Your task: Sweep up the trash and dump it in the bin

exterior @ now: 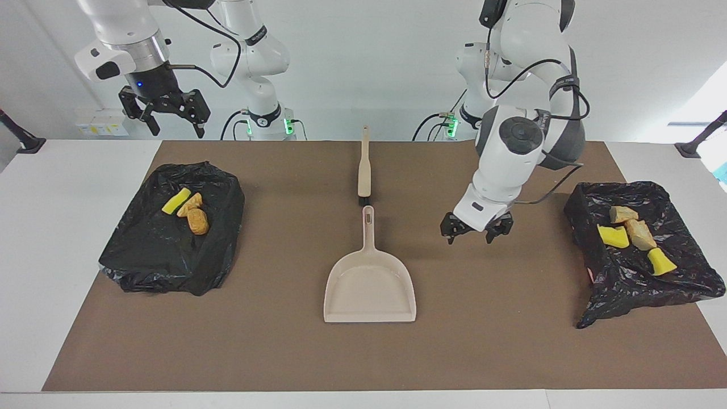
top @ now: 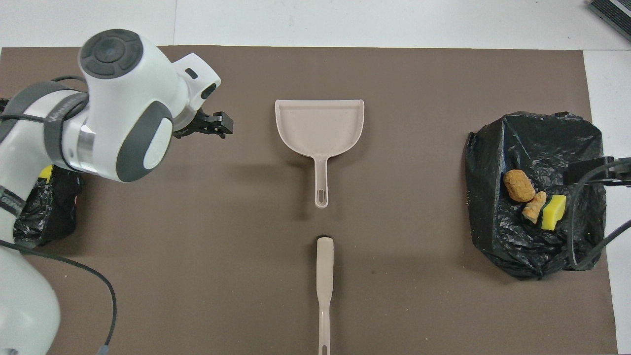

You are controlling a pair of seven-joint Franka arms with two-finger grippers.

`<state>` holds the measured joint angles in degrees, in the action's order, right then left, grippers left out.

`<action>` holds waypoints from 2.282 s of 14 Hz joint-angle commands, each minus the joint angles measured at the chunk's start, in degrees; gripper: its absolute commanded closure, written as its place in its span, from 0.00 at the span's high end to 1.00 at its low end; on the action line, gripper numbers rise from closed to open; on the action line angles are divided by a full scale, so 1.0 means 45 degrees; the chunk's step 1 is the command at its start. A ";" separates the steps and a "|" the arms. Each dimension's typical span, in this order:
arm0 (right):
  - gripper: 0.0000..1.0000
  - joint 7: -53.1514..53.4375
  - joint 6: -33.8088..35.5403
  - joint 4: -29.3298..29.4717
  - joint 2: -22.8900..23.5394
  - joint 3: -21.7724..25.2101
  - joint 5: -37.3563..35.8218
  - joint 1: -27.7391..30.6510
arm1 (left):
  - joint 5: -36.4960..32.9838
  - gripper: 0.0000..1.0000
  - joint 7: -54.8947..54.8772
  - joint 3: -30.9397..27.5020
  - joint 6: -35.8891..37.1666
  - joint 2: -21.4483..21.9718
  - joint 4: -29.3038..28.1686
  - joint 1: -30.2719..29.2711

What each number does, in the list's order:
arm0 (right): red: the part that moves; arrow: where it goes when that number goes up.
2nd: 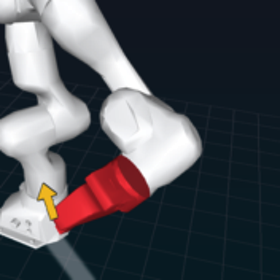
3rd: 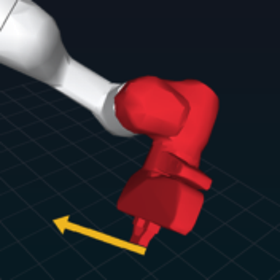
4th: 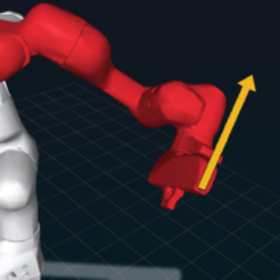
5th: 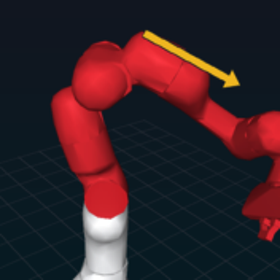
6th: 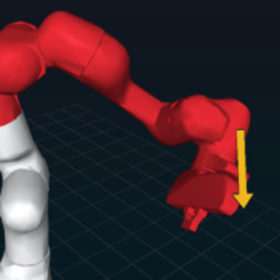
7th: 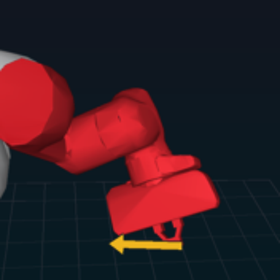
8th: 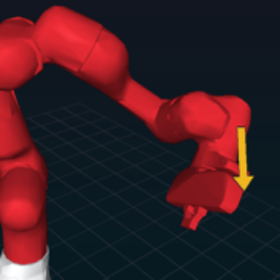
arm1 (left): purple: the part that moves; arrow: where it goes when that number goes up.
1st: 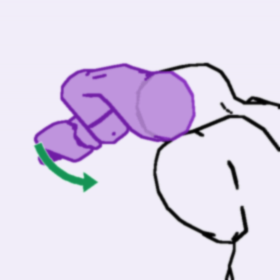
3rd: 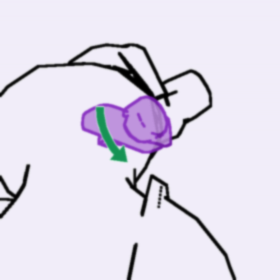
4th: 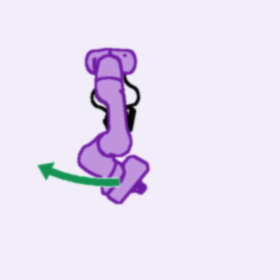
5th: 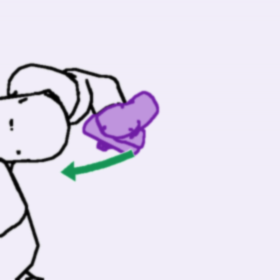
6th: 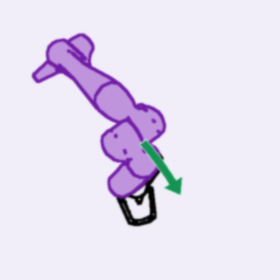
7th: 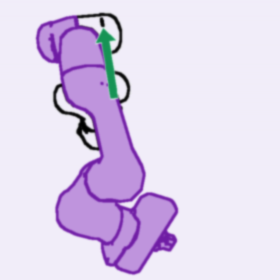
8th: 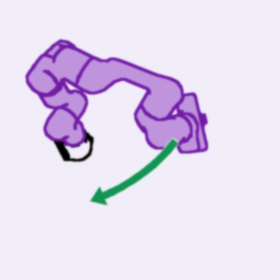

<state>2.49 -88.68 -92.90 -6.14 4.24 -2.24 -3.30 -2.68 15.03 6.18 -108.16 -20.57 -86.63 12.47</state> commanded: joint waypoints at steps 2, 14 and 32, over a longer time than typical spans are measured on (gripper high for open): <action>1.00 -0.0417 0.0097 0.0039 -0.0100 -0.0200 0.0322 0.0225 | 0.0068 1.00 -0.1832 0.0129 0.1067 0.1385 -0.0222 -0.1712; 1.00 -0.0397 0.0116 0.0039 -0.0100 -0.0199 0.0322 0.0244 | 0.0575 1.00 -0.3262 0.0110 0.2260 0.4099 -0.1899 -0.2987; 1.00 -0.0397 0.0116 0.0039 -0.0100 -0.0199 0.0322 0.0244 | 0.0849 1.00 -0.4312 0.0110 0.4504 0.4570 -0.0906 -0.3280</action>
<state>2.49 -88.67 -92.89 -6.17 3.89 -2.23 -3.29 0.25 -1.42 6.45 -89.96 -0.11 -91.77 -1.80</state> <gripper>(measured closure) 0.000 0.000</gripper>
